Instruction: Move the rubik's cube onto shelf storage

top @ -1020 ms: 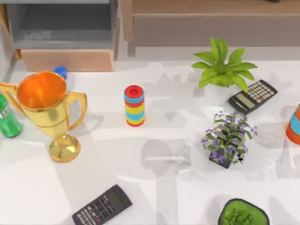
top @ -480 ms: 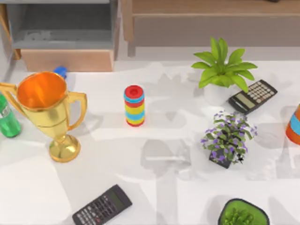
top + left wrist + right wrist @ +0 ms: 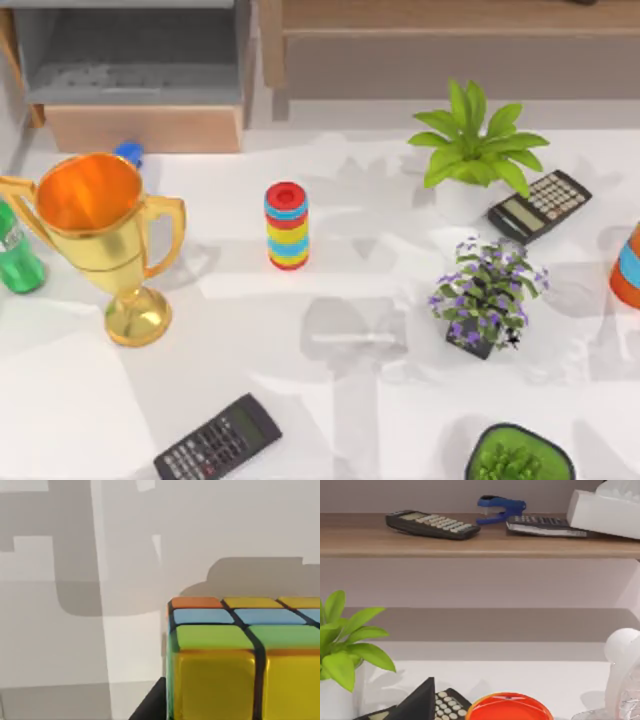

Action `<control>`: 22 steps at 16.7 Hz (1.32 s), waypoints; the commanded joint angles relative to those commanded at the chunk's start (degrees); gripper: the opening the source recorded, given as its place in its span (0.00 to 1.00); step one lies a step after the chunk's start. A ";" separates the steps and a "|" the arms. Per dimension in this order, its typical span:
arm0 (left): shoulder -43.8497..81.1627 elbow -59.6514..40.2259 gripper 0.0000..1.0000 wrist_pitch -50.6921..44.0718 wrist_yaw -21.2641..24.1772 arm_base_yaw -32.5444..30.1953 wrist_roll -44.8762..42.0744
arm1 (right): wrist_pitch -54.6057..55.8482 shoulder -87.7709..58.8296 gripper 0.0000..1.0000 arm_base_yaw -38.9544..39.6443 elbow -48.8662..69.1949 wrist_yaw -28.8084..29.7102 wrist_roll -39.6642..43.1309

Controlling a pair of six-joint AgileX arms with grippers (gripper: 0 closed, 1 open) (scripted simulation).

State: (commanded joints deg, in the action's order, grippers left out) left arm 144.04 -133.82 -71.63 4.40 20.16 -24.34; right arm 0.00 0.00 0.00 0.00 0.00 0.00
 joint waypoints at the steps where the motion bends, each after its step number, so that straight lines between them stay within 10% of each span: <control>1: -0.15 -0.87 0.00 -1.26 -0.17 0.07 0.06 | 0.00 0.00 1.00 0.00 0.00 0.00 0.00; 15: 1.19 -6.42 0.00 -3.00 0.52 -0.27 -0.28 | 0.00 0.00 1.00 0.00 0.00 0.00 0.00; 22: -11.58 5.39 0.00 1.36 -7.24 -4.24 2.05 | 0.00 0.00 1.00 0.00 0.00 0.00 0.00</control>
State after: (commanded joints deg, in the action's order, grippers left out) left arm 132.47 -128.43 -70.27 -2.84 15.92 -22.29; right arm 0.00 0.00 0.00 0.00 0.00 0.00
